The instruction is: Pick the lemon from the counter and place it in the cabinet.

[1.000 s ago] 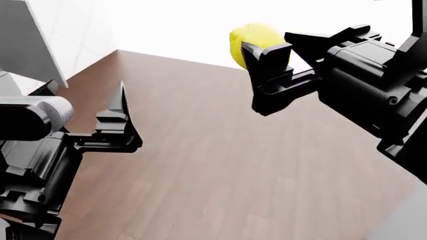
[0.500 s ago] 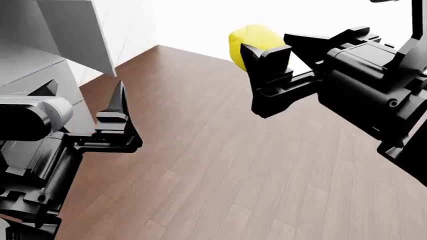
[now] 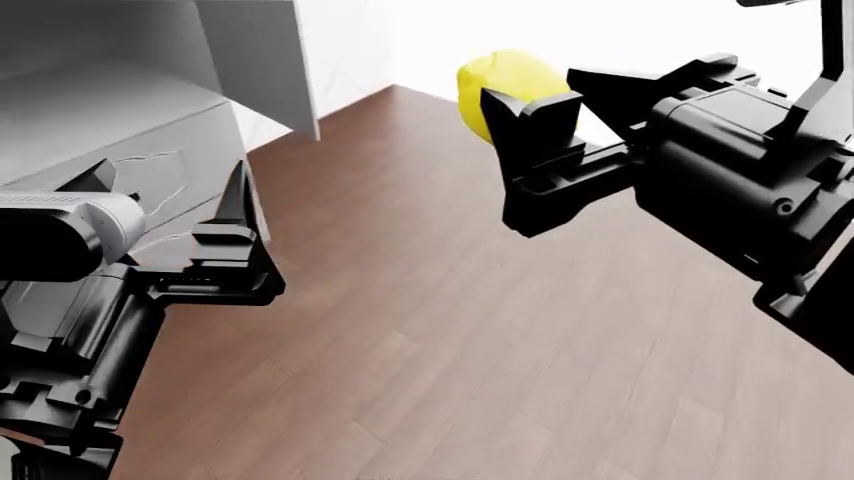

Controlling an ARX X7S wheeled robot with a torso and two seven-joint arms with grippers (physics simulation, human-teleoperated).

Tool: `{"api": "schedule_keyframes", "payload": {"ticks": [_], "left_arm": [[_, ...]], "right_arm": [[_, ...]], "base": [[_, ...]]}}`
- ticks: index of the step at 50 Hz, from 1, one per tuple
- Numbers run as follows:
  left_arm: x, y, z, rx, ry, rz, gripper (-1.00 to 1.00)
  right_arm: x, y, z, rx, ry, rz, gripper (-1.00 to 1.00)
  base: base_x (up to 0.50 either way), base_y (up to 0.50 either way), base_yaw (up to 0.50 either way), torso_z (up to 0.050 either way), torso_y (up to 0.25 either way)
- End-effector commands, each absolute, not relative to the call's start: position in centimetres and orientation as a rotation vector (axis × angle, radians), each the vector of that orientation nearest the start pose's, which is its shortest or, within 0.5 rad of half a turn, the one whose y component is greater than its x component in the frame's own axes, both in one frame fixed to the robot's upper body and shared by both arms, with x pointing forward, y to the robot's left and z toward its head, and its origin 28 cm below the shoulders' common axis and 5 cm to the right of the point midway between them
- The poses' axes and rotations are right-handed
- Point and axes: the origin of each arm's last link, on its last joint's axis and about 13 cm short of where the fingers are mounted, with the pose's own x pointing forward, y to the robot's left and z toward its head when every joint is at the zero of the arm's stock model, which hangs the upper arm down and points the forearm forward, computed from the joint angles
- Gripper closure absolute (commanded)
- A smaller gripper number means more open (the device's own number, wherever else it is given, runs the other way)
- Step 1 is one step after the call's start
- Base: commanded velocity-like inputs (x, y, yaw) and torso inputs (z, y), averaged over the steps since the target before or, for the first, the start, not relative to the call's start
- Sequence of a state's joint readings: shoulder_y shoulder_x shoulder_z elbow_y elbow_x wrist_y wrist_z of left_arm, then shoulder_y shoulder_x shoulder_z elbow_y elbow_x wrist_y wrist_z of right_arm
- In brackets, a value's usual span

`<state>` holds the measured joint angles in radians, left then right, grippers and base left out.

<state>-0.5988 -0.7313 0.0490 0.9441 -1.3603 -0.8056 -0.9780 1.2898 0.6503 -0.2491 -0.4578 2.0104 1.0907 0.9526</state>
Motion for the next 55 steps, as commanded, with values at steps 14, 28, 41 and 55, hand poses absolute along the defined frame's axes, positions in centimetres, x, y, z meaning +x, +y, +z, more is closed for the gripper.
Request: {"api": "schedule_keyframes", "payload": {"ticks": [14, 28, 41, 55], "left_arm": [[17.04, 22.57, 24.69, -0.038, -0.252, -0.061, -1.00], [17.18, 22.52, 24.69, -0.038, -0.251, -0.062, -1.00], [17.21, 22.51, 24.69, -0.036, -0.251, -0.062, -1.00], [17.04, 22.56, 24.69, -0.037, -0.251, -0.061, -1.00]], "right_arm": [[19.93, -11.30, 34.08, 0.010, -0.020, 0.531, 1.00], [19.86, -11.29, 34.01, 0.011, -0.016, 0.533, 1.00], [19.84, -11.29, 33.99, 0.011, -0.015, 0.534, 1.00], [19.82, -11.30, 34.02, 0.010, -0.017, 0.533, 1.00]], "base": [[-0.02, 0.03, 0.50, 0.000, 0.000], [-0.03, 0.03, 0.50, 0.000, 0.000], [-0.03, 0.03, 0.50, 0.000, 0.000], [-0.03, 0.02, 0.50, 0.000, 0.001]]}}
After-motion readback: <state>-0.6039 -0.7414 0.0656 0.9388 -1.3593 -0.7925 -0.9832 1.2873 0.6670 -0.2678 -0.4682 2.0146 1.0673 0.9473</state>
